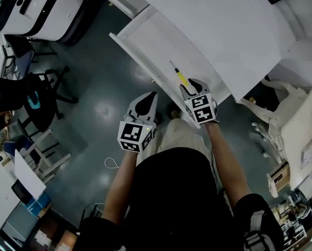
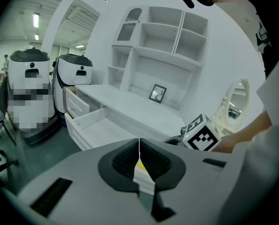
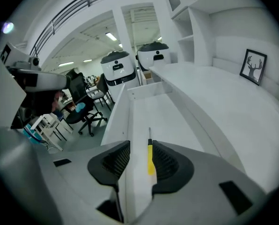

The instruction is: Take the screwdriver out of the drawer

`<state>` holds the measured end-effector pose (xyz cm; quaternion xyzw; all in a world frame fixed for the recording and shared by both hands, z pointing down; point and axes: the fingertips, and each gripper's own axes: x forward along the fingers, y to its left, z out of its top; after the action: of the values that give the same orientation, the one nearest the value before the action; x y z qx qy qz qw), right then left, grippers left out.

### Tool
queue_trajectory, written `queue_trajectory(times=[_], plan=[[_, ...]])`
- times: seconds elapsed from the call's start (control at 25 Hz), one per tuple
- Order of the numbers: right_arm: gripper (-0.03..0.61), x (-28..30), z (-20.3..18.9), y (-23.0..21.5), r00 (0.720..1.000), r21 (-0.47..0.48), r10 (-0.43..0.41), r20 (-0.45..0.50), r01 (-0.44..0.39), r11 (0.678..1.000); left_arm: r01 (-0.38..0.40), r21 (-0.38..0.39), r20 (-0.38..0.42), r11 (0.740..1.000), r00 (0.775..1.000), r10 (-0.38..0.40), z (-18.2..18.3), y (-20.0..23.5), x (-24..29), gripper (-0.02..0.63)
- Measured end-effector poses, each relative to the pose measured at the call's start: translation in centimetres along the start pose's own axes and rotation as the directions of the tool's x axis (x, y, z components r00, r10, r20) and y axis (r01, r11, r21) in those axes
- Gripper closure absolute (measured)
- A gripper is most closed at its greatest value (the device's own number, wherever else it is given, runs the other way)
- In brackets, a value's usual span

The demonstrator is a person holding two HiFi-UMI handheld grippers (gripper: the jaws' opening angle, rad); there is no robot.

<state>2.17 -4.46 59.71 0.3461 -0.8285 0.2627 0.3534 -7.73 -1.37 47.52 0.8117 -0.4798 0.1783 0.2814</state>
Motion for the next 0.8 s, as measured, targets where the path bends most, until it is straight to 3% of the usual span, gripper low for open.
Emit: queue_trajectory(times=[0.8], plan=[[0.440, 9.5, -5.4, -2.1, 0.982, -0.010, -0.022, -0.188, 0.021, 1.000, 0.000, -0.027, -0.044, 1.000, 0.999, -0.002, -2.1, 0.9, 0.8, 0.588]])
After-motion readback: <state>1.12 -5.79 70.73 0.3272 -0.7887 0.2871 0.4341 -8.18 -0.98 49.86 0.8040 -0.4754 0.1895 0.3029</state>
